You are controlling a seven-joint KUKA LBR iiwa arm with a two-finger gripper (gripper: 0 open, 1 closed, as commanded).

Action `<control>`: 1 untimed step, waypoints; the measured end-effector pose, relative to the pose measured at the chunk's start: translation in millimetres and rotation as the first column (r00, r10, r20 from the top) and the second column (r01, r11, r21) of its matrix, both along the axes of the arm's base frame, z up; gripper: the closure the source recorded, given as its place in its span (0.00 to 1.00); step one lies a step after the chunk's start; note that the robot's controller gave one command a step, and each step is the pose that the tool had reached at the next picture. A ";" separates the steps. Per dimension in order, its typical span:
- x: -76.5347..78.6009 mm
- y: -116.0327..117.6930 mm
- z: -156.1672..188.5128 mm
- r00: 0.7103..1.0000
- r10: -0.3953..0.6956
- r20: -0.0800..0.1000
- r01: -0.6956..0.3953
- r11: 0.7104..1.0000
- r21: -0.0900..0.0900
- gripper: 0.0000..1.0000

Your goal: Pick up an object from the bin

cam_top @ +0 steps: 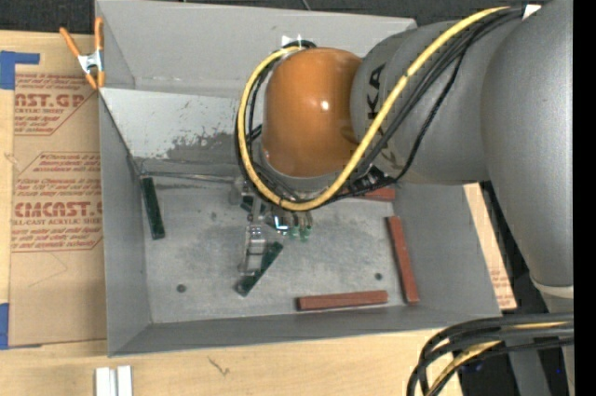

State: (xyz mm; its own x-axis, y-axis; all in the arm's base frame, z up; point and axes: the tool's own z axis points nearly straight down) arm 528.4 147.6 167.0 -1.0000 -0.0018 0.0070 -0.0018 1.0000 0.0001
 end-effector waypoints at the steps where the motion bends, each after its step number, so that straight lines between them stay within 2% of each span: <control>1: 1.9 -0.6 4.6 1.000 -0.001 0.008 0.001 1.000 0.001 0.00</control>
Offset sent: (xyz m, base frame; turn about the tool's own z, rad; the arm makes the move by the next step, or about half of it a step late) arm -0.0139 -0.0607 -0.0970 -0.4082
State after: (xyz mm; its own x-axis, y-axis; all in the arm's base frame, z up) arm 530.3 147.0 171.5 -1.0000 -0.0007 -0.0006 -0.0007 1.0000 0.0013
